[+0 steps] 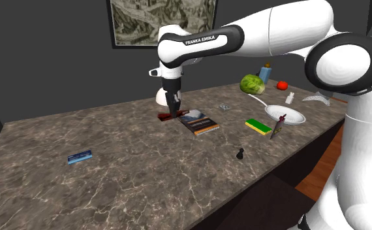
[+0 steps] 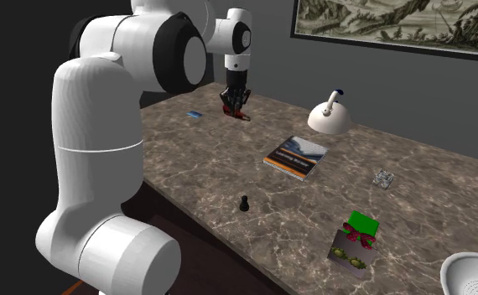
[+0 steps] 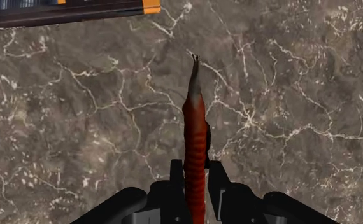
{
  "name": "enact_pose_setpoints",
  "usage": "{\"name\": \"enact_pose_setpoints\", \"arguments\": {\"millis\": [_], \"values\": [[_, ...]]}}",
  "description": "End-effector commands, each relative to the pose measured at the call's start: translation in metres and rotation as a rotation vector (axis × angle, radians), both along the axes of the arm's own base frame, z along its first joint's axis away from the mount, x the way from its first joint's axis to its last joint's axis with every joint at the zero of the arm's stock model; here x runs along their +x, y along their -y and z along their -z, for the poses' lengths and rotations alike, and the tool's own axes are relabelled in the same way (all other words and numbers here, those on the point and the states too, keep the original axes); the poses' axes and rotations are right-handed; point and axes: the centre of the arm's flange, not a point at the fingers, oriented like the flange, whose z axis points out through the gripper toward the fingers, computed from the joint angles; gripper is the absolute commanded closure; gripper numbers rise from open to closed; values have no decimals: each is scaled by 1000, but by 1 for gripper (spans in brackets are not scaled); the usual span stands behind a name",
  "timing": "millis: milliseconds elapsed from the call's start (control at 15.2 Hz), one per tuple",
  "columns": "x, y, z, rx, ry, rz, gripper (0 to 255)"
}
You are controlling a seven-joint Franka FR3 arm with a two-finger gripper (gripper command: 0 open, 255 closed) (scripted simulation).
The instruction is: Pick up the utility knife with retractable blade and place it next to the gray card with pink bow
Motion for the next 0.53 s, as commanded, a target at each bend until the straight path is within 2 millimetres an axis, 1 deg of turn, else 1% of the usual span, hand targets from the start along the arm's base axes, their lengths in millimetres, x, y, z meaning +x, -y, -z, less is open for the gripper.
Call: {"name": "enact_pose_setpoints", "arguments": {"millis": [0, 462], "values": [[0, 0, -11, 0, 0, 0, 255], [0, 0, -48, 0, 0, 0, 255]]}}
